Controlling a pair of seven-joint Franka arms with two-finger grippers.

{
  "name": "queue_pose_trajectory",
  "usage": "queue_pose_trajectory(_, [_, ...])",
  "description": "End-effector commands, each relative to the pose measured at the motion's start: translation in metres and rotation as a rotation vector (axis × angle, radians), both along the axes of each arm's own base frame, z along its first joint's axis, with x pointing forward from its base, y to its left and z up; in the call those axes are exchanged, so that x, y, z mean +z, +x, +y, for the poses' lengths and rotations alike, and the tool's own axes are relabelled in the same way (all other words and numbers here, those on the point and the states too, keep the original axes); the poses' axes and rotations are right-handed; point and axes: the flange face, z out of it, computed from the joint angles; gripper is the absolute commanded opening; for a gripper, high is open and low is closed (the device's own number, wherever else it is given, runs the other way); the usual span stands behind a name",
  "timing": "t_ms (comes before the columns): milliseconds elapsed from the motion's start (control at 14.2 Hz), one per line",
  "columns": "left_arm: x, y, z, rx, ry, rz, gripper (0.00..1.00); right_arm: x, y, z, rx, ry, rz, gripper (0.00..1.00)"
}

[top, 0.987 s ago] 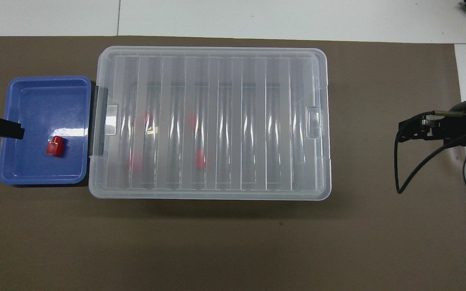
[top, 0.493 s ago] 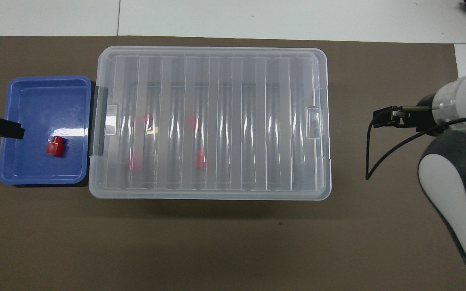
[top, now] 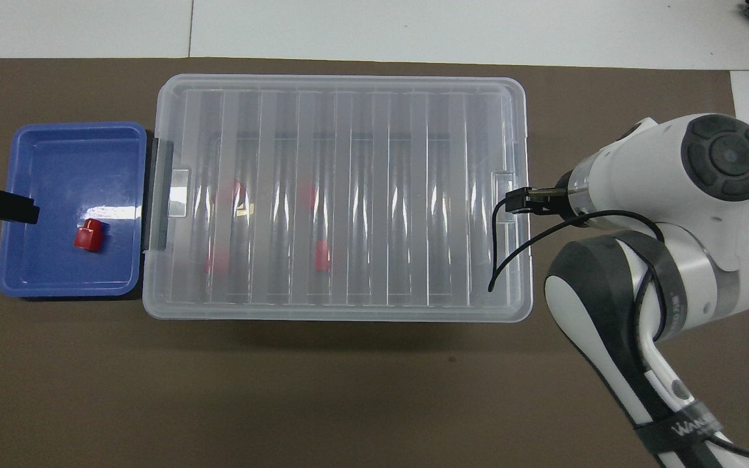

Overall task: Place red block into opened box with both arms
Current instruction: 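Slide the clear lid away from the blue tray with the right gripper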

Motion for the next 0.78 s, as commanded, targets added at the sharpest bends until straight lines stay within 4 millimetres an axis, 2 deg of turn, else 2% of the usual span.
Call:
queue_pose_trajectory(0, [0.002,-0.007,0.004,-0.002,0.016,0.007,1.0,-0.004,-0.012,0.001,-0.008,0.007,-0.002,0.99])
queue_pose_trajectory(211, [0.002,-0.006,0.004,-0.002,0.016,0.005,1.0,-0.005,-0.016,-0.001,-0.002,0.001,0.014,0.97])
queue_pose_trajectory(493, [0.002,-0.006,0.004,-0.002,0.016,0.005,1.0,-0.015,-0.022,-0.014,-0.013,-0.006,0.037,0.95])
queue_pose_trajectory(705, [0.002,-0.006,0.004,-0.002,0.016,0.005,1.0,-0.015,-0.019,-0.044,0.026,-0.015,0.054,0.95])
